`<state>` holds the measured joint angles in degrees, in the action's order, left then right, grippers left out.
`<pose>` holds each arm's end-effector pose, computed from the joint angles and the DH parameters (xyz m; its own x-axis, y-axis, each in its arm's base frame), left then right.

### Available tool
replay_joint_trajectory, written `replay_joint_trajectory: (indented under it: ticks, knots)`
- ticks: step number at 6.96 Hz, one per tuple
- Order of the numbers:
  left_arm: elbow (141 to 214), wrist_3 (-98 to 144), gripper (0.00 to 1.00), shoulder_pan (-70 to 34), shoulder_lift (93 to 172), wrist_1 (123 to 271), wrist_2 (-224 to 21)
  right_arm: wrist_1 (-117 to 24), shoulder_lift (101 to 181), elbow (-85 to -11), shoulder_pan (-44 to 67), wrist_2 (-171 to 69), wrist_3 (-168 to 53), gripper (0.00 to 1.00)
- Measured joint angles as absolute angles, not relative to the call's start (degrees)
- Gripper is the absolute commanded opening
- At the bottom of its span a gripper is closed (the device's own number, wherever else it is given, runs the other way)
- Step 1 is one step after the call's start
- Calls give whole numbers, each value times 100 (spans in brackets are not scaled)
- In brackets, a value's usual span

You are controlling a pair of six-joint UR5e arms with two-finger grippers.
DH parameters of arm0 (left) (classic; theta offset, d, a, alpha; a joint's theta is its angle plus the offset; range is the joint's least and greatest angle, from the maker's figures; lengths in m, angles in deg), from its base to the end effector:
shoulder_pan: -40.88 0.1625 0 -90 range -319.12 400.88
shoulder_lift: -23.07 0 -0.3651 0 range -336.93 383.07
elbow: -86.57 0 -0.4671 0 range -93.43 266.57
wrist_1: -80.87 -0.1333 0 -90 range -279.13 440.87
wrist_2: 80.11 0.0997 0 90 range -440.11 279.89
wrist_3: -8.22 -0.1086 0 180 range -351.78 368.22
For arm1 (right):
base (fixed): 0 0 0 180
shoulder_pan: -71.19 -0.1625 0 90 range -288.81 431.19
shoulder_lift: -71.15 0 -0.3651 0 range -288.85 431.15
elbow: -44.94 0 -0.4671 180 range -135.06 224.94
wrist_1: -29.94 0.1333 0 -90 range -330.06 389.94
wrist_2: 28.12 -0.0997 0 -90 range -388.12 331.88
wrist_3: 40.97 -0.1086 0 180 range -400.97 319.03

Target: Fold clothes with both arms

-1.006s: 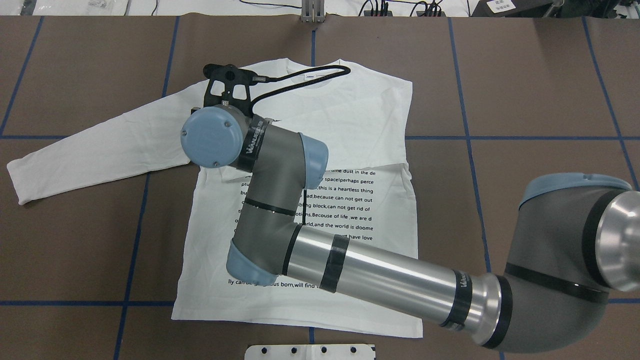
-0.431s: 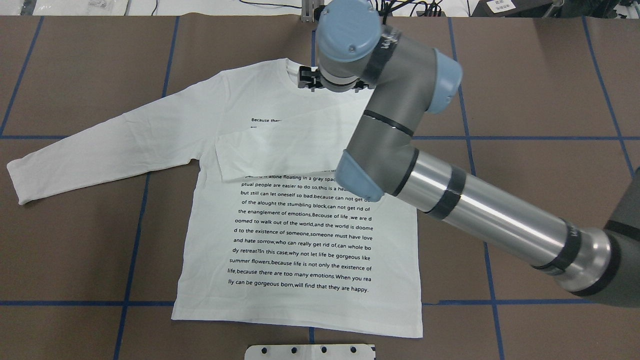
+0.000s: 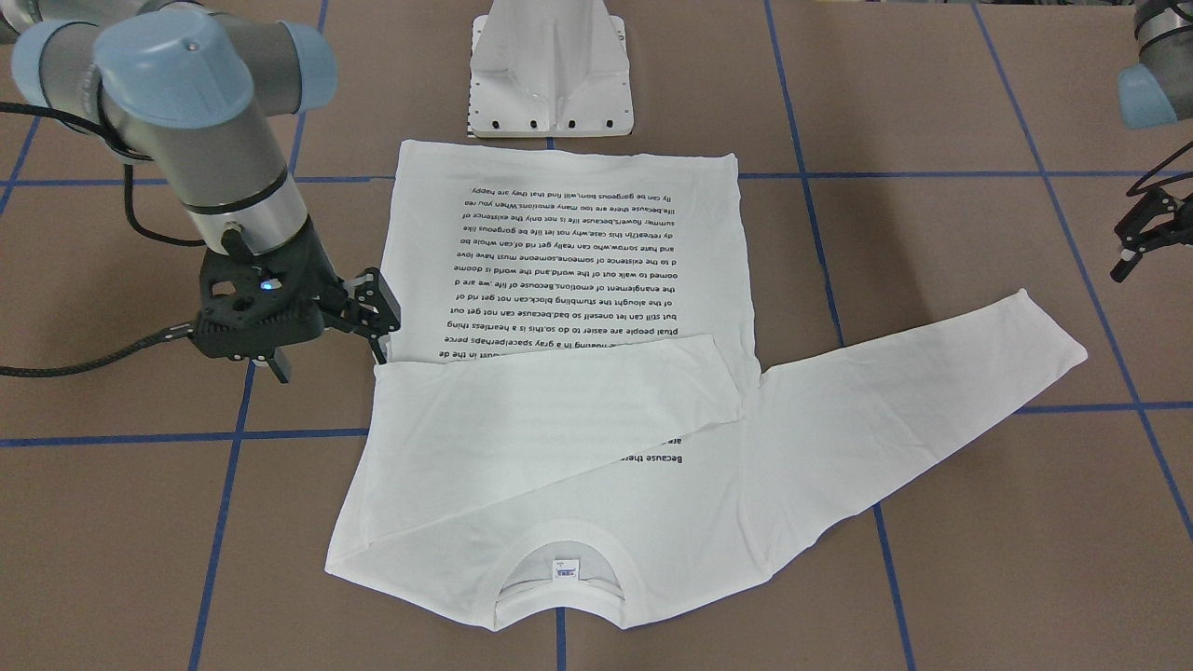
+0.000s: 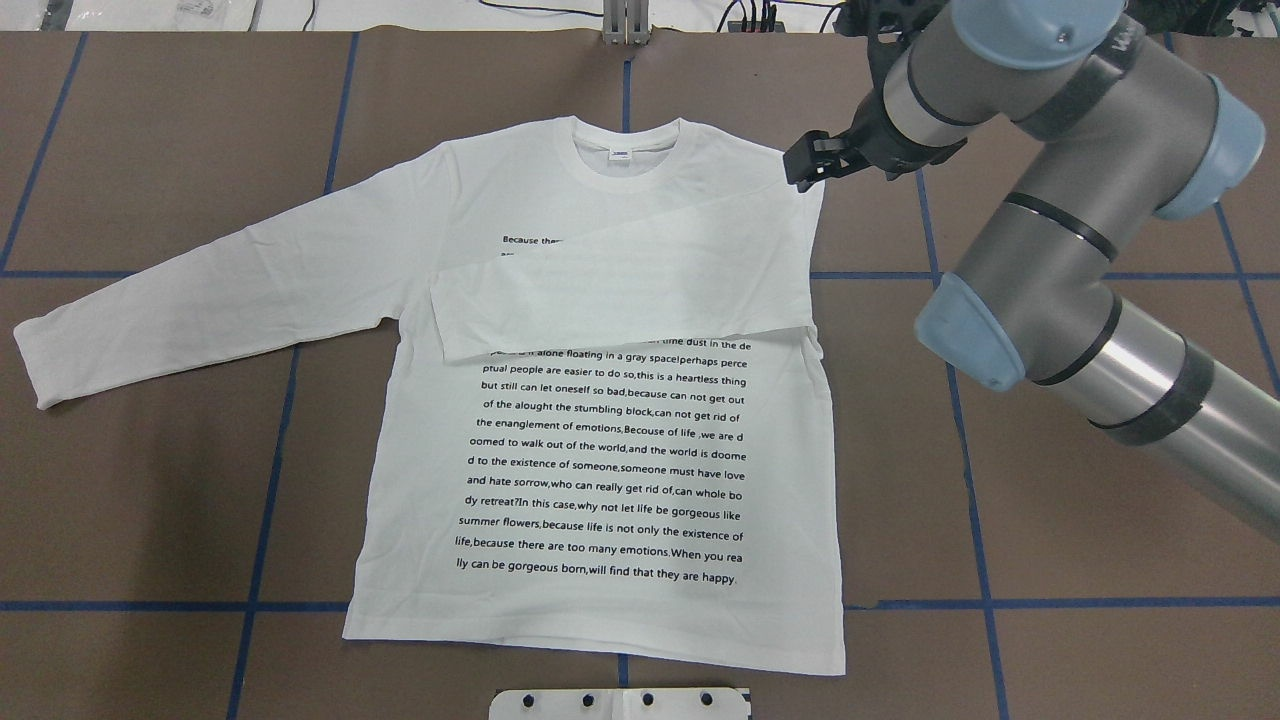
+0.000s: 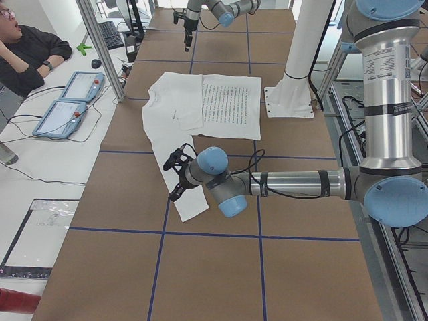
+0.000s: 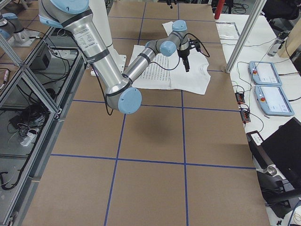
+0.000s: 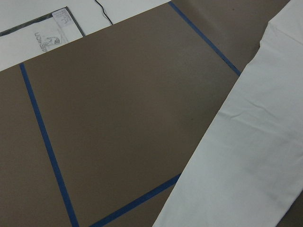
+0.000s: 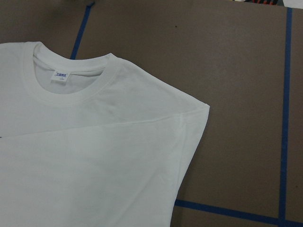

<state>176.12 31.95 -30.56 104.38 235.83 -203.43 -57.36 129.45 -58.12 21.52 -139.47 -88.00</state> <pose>0.1011 -0.5326 0.5661 0.6647 0.4235 -0.6154 0.0969 0.7679 0.6331 -0.3592 -0.5680 0.1392 0.6858 -0.1731 0.7069 -0.0942 0.9420 0.3221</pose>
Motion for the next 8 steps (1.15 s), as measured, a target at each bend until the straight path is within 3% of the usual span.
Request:
replay_joint_trajectory:
  ticks: [5, 8]
  knots:
    - [16881, 3510, 96, -1589, 10298, 24075, -19794, -5723, 13192, -6032, 2093, -13994, -8765, 100]
    - [16737, 3501, 34, -1249, 10296, 24100, -19481, -5717, 13189, -6039, 2100, -13992, -8772, 100]
